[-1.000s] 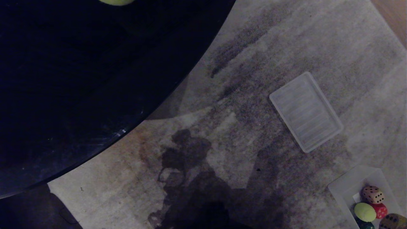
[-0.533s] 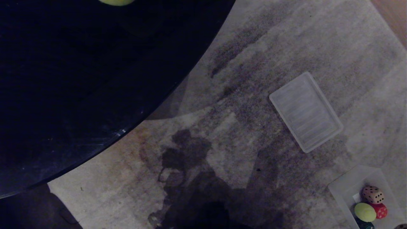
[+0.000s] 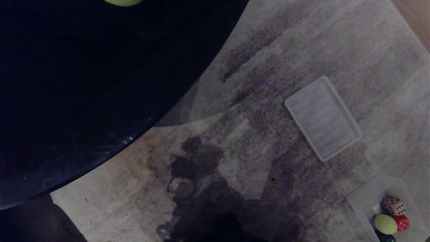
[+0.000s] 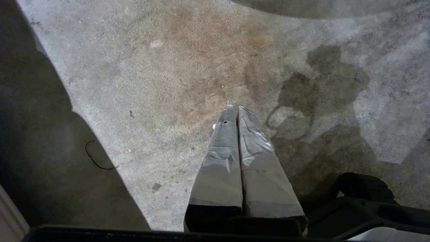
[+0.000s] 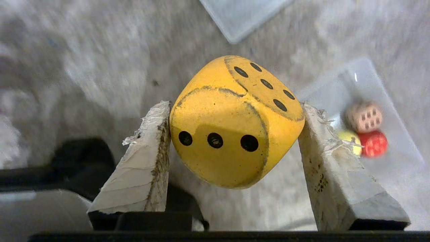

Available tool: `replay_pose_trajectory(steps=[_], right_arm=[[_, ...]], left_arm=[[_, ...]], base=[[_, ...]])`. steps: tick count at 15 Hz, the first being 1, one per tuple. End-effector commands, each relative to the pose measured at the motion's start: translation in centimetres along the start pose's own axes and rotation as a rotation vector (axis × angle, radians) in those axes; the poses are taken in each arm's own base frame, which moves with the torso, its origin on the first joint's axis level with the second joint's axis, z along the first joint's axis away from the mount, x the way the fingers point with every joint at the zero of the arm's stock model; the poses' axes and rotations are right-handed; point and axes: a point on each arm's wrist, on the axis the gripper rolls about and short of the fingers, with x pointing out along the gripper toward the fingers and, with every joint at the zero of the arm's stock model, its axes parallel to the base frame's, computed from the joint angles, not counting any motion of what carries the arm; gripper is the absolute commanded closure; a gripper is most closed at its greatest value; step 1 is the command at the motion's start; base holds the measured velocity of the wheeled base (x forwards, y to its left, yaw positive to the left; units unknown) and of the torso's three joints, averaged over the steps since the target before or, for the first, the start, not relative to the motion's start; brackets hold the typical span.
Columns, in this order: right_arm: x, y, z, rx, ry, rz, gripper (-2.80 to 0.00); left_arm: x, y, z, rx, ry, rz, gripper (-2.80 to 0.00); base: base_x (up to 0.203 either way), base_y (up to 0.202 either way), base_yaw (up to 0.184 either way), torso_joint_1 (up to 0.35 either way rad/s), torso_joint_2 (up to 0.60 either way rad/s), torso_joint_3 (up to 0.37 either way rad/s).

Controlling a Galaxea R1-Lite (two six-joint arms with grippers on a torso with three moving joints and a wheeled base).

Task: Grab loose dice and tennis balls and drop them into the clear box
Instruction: Put the toys in the box

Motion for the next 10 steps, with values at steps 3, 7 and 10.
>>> replay_pose_trajectory(steps=[3,7,10], right_arm=[[-0.32,-0.02,-0.16,0.001,-0.04,0.005,0.0],[-0.32,-0.02,-0.16,0.003,-0.04,0.007,0.0],[-0.32,-0.02,-0.16,0.004,-0.04,0.005,0.0]], left_arm=[[0.02,0.01,-0.05,-0.001,0.003,0.001,0.0],[0.02,0.01,-0.05,-0.001,0.003,0.001,0.0],[0.01,0.01,-0.05,-0.001,0.002,0.001,0.0]], base=[[0.0,0.0,0.0,0.0,0.0,0.0],[0.0,0.0,0.0,0.0,0.0,0.0],[0.0,0.0,0.0,0.0,0.0,0.0]])
